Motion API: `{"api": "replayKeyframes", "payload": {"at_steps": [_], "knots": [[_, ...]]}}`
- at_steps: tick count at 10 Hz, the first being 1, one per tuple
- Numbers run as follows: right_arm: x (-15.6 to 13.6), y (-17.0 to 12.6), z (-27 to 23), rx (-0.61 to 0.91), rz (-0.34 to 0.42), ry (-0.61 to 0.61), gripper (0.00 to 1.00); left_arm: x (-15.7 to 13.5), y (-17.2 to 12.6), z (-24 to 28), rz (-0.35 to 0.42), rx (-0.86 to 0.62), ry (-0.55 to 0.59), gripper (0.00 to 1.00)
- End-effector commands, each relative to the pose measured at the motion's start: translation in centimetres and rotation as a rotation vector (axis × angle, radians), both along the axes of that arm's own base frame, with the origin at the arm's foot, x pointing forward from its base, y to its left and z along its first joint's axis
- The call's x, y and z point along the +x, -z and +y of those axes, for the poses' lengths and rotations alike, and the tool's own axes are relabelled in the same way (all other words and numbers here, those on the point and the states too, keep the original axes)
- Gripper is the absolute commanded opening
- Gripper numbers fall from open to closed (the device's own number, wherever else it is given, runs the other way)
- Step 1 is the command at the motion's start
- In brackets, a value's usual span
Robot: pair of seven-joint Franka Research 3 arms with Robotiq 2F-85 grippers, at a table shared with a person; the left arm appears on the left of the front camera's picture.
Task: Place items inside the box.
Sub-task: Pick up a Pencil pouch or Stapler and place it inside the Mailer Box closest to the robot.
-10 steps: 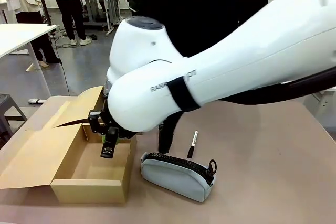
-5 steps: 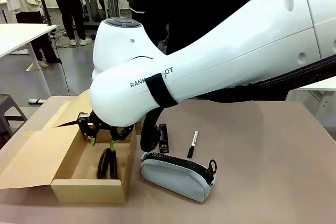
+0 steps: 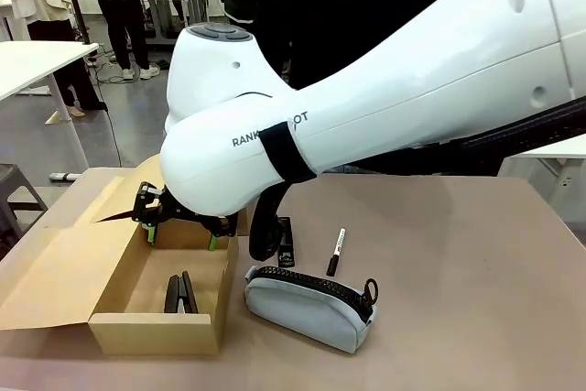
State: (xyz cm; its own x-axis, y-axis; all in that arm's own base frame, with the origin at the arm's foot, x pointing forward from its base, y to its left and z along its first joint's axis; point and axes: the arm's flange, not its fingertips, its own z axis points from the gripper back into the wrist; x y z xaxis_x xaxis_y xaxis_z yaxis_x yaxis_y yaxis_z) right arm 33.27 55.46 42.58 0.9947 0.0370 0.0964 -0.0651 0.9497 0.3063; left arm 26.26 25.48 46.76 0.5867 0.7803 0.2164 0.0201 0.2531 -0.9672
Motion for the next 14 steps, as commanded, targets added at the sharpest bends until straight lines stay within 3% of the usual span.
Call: {"api": "replayKeyframes", "payload": {"at_steps": [1, 2, 3, 4, 5, 6, 7, 8, 10, 11, 12, 14], "knots": [[-1.5, -1.7, -6.3, 0.093, -0.003, -0.103, 1.0, 0.1, 0.0, 0.0, -0.038, -0.001, -0.003, 1.0], [-2.5, -3.2, -11.4, 0.134, -0.008, -0.168, 1.0, 0.1, 0.0, 0.0, -0.038, -0.001, -0.003, 1.0], [-3.5, -4.3, -16.9, 0.177, -0.022, -0.146, 1.0, 0.1, 0.0, 0.0, -0.038, -0.001, -0.003, 1.0], [-5.3, -4.5, -21.5, 0.211, 0.013, -0.023, 1.0, 0.1, 0.0, 0.0, -0.038, -0.001, -0.003, 1.0], [-7.7, -4.1, -25.3, 0.226, 0.001, 0.11, 1.0, 0.1, 0.0, 0.0, -0.038, -0.001, -0.003, 1.0], [-9.4, -3.3, -27.2, 0.267, -0.026, 0.177, 1.0, 0.1, 0.0, 0.0, -0.038, -0.001, -0.003, 1.0], [-10.1, -2.3, -27.0, 0.285, -0.002, 0.225, 1.0, 0.1, 0.0, 0.0, -0.038, -0.001, -0.003, 1.0], [-5.7, -3.4, -24.1, 0.237, 0.003, 0.114, 1.0, 0.1, 0.0, 0.0, -0.038, -0.001, -0.003, 1.0], [-5.7, -3.4, -24.1, 0.237, 0.003, 0.114, 1.0, 0.1, 0.0, 0.0, -0.038, -0.001, -0.003, 1.0], [-7.9, -2.9, -26.7, 0.256, -0.001, 0.162, 1.0, 0.1, 0.0, 0.0, -0.038, -0.001, -0.003, 1.0], [-6.1, -2.8, -26.8, 0.285, 0.035, 0.135, 1.0, 0.1, 0.0, 0.0, -0.038, -0.001, -0.003, 1.0], [-3.1, -3.9, -33.1, 0.47, 0.063, 0.183, 1.0, 0.1, 0.0, 0.0, -0.038, -0.001, -0.003, 1.0]]}}
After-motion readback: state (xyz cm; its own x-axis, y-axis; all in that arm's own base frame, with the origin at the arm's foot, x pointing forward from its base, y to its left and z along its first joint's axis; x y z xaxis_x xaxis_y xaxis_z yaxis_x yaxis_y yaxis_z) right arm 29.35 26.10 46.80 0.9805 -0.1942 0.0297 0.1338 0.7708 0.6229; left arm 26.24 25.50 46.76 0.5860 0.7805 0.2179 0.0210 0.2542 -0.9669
